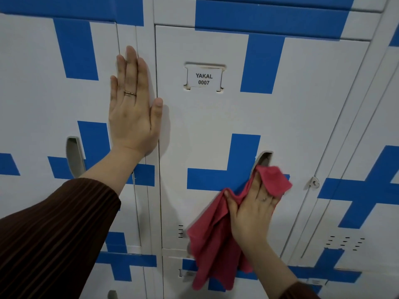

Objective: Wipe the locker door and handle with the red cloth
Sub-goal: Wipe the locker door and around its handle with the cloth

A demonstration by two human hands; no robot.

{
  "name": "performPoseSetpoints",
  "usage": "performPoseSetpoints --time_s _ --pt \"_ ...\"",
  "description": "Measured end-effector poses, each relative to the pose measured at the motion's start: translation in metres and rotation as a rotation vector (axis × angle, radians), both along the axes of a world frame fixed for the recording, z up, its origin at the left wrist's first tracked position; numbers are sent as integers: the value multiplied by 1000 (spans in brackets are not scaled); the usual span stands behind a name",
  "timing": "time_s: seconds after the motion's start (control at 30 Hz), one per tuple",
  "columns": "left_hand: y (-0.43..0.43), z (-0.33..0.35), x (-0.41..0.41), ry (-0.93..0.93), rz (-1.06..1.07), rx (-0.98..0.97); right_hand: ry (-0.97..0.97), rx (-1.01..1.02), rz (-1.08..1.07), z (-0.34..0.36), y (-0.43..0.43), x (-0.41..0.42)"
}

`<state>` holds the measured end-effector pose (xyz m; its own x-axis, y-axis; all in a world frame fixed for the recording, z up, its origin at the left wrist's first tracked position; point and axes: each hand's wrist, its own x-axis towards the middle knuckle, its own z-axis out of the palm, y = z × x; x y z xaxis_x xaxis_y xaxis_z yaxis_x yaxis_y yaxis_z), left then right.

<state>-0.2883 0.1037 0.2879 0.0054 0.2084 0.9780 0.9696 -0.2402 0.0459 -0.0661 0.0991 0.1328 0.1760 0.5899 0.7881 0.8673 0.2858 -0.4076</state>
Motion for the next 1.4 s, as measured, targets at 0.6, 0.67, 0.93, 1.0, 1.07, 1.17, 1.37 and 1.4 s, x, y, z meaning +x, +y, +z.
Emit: performPoseSetpoints --time_s 0.6,0.67,0.93,1.0,1.07,1.17,1.37,1.4 --pt "1 -1 1 8 25 4 -26 27 93 28 -22 15" --pt "0 -1 1 6 24 4 -39 11 134 29 -22 18" --pt "0 0 2 3 24 7 -25 83 174 24 -13 32" --pt "0 0 1 4 24 8 63 115 199 28 -9 30" --pt "0 0 1 4 26 8 185 148 214 43 -7 26" --pt "1 0 1 3 18 9 432 156 218 70 -4 18" --pt "2 -1 1 1 13 6 236 131 145 35 -18 16" --pt "2 -1 0 1 15 8 210 111 135 34 -18 18"
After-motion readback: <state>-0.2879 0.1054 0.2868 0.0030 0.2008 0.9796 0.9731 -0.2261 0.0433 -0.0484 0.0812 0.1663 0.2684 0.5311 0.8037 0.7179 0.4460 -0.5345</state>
